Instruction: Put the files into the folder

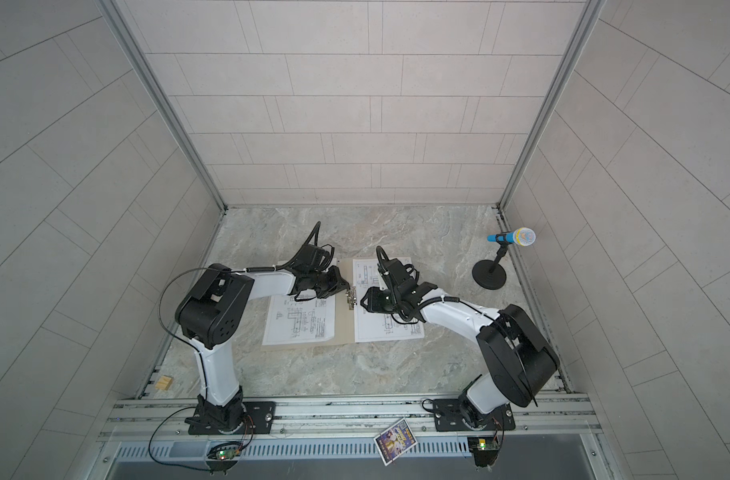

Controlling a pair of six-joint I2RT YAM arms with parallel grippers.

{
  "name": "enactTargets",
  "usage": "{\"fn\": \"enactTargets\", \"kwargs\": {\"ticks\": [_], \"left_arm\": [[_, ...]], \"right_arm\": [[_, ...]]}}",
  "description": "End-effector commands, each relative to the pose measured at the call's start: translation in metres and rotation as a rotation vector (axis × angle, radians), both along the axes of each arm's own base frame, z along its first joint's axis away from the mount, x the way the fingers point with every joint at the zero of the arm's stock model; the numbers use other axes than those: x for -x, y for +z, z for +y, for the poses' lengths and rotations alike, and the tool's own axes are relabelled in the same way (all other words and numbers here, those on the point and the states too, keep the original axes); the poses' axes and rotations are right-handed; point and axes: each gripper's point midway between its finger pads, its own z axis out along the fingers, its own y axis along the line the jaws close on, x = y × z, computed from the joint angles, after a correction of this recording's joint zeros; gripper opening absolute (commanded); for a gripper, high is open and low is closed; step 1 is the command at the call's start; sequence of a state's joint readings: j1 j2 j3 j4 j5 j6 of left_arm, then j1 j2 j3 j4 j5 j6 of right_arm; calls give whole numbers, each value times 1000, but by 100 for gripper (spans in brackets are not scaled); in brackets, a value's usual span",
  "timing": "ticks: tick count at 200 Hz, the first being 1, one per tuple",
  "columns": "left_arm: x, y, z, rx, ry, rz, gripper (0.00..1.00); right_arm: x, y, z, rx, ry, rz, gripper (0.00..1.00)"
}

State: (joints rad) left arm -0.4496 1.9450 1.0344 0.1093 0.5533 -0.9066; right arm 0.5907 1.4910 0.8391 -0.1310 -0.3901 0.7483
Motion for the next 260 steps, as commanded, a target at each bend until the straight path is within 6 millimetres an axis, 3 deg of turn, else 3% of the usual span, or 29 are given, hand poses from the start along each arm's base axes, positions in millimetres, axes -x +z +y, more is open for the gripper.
{"fn": "enactTargets", "kwargs": {"ticks": [1, 44, 136, 260], "left_arm": [[-2, -8, -4, -9, 43, 0, 8], [0, -11, -14, -12, 65, -3, 8], [4, -13, -7, -12, 144, -17, 8], [6, -16, -9, -8, 117, -44, 8]], "right_arm": [[4, 4, -12, 11, 0, -5, 41], [3, 8, -11, -20, 7, 13, 41], [-15, 5, 17, -140, -47, 173, 35], [-36, 1, 37, -265, -160, 279, 31]]}}
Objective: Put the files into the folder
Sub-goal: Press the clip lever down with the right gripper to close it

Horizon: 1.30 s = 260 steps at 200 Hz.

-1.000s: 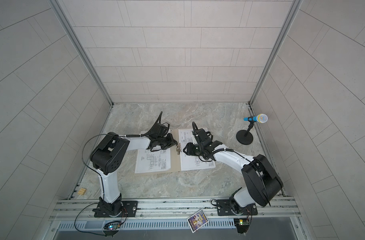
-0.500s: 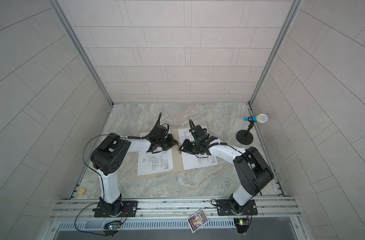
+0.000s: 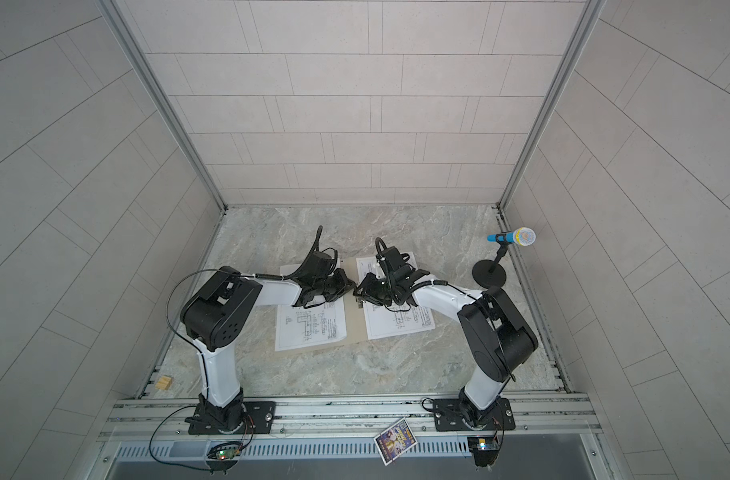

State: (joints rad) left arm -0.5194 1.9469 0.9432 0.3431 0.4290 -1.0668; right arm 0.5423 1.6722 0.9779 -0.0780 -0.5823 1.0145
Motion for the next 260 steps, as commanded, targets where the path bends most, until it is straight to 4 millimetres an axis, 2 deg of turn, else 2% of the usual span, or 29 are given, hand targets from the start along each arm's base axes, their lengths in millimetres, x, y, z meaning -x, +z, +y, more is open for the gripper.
{"fn": "enactTargets", "kwargs": {"ticks": [1, 113, 188, 260], "left_arm": [[9, -14, 6, -50, -5, 22, 8], [10, -18, 7, -66, -25, 13, 7], [8, -16, 7, -66, -20, 4, 7], [10, -20, 9, -77, -22, 10, 7]], "right_arm": [[-8, 0, 6, -49, -50, 45, 31], [-13, -9, 9, -99, -113, 94, 27], [-6, -16, 6, -108, -127, 122, 27], [-11, -7, 8, -148, -159, 110, 29]]}}
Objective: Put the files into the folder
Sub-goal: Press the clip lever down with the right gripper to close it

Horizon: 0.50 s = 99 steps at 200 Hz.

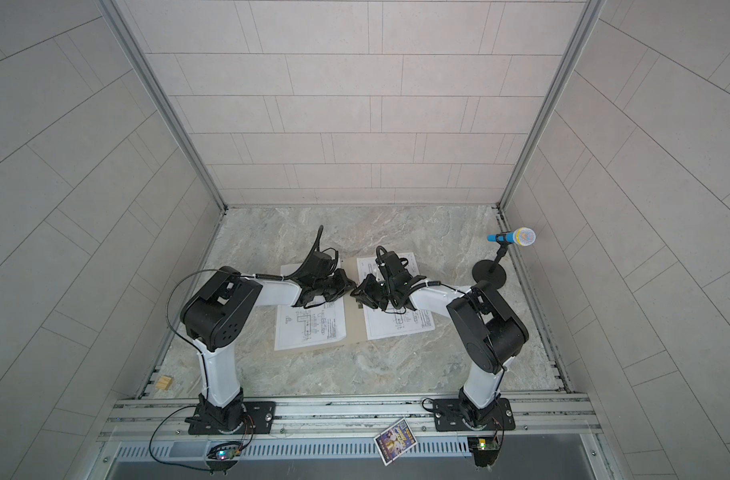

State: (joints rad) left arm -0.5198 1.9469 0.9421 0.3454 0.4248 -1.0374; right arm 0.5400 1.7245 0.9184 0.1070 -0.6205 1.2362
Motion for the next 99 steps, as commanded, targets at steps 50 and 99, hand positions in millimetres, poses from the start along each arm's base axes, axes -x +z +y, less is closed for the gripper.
{"fn": "enactTargets", "kwargs": {"ticks": [50, 99], "left_arm": [[11, -21, 8, -58, -6, 33, 7], [11, -21, 10, -60, -4, 31, 7]], "right_arm": [[-7, 0, 0, -26, -53, 22, 28], [-8, -4, -1, -35, -67, 31, 26]]}}
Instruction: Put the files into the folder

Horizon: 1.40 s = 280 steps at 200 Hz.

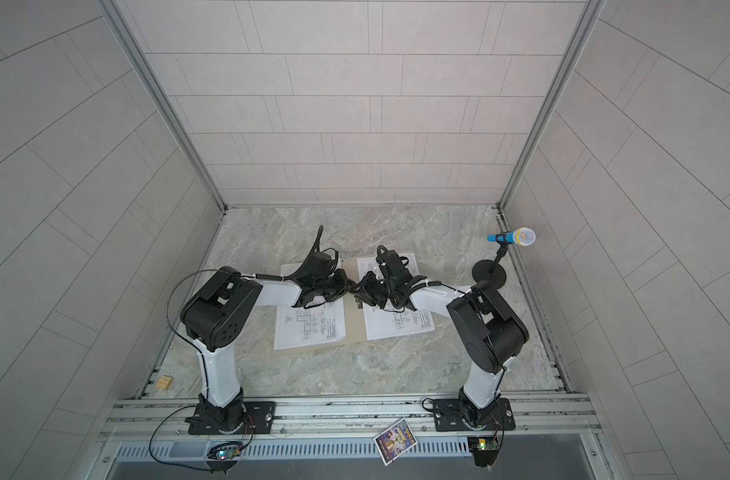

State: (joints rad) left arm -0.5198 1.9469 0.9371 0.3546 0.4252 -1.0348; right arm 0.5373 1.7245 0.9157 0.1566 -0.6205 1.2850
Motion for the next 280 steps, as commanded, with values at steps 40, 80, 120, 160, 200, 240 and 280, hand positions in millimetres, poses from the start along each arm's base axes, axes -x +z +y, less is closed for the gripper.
{"fn": "enactTargets", "kwargs": {"ticks": [40, 80, 120, 160, 200, 240, 280], "left_arm": [[11, -20, 10, -60, -3, 36, 7], [11, -21, 12, -61, 0, 37, 7], [11, -22, 12, -61, 2, 37, 7], [11, -23, 13, -63, 1, 39, 7], [10, -25, 11, -60, -2, 43, 7], [9, -28, 10, -63, -8, 51, 7], [8, -31, 11, -73, -15, 57, 7]], "right_arm": [[-3, -13, -3, 2, -37, 40, 24], [0, -19, -6, -2, -48, 52, 18], [3, -23, -8, 2, -52, 57, 15], [4, -21, -8, -2, -50, 46, 14], [7, -26, -11, 7, -39, 52, 8], [14, -39, -18, 10, -38, 66, 6], [20, -56, -24, 11, -40, 83, 4]]}}
